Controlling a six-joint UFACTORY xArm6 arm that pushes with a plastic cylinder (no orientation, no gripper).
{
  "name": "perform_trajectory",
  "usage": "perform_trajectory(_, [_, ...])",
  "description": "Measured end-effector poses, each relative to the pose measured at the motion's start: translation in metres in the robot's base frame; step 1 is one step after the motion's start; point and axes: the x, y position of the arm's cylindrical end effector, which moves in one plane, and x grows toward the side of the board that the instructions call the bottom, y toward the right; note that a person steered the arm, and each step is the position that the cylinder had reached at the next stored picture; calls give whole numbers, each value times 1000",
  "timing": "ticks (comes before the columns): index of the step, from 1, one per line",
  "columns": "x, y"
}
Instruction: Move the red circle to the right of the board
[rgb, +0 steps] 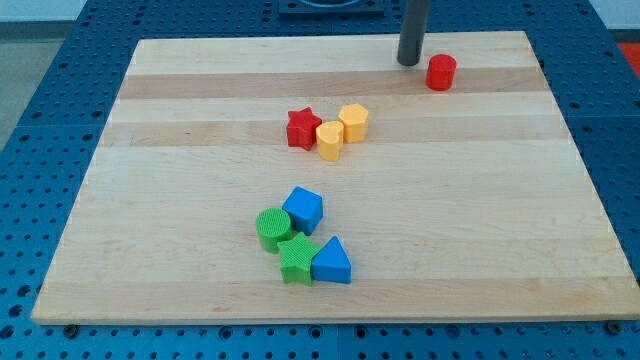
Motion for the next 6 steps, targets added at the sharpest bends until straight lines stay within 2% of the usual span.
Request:
perform_trajectory(1, [29, 3])
perform_trajectory(2, [21, 10])
perform_trajectory(5, [11, 100])
perform_trajectory(6, [11, 94])
